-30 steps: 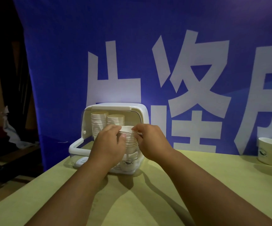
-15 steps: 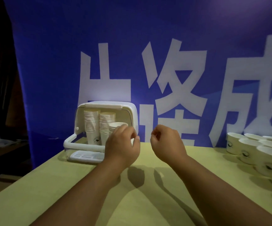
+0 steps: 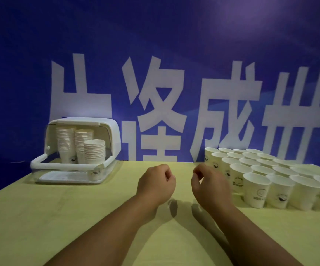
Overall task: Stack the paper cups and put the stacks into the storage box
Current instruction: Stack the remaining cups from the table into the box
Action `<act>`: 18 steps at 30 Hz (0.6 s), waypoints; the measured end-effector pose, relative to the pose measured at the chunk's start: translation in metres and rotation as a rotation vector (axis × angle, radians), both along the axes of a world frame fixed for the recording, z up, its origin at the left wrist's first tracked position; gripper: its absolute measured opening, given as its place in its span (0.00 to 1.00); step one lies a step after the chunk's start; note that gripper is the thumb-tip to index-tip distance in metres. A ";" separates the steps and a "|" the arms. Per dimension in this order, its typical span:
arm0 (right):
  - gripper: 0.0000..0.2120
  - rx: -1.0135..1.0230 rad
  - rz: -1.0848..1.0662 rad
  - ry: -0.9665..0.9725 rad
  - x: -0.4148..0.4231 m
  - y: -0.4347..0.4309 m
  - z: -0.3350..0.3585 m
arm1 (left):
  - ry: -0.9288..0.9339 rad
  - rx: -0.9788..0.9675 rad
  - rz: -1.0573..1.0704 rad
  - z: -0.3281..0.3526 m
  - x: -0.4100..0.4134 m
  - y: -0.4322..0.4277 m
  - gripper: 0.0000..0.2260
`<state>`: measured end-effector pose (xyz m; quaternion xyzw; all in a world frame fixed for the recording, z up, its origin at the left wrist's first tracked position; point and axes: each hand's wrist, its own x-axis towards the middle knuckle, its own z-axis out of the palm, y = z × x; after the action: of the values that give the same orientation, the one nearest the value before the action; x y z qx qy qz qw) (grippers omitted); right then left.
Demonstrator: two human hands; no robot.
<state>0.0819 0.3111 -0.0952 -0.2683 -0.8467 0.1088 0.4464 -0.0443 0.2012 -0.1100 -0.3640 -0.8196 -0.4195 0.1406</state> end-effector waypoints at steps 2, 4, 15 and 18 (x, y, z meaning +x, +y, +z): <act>0.05 0.015 -0.030 0.055 0.026 0.011 -0.003 | -0.017 -0.006 -0.037 -0.001 0.024 0.019 0.08; 0.04 0.033 -0.059 0.100 0.050 0.023 -0.006 | -0.054 -0.001 -0.096 -0.003 0.048 0.038 0.08; 0.20 -0.140 -0.361 0.217 0.133 0.100 -0.031 | -0.060 -0.136 -0.413 -0.005 0.139 0.121 0.29; 0.31 -0.187 -0.387 0.169 0.125 0.106 -0.038 | 0.014 -0.188 -0.428 -0.010 0.148 0.132 0.30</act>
<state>0.2072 0.4176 -0.1332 -0.4558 -0.7253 0.1212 0.5015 0.1041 0.3329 -0.1203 -0.5440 -0.7582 -0.3589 0.0196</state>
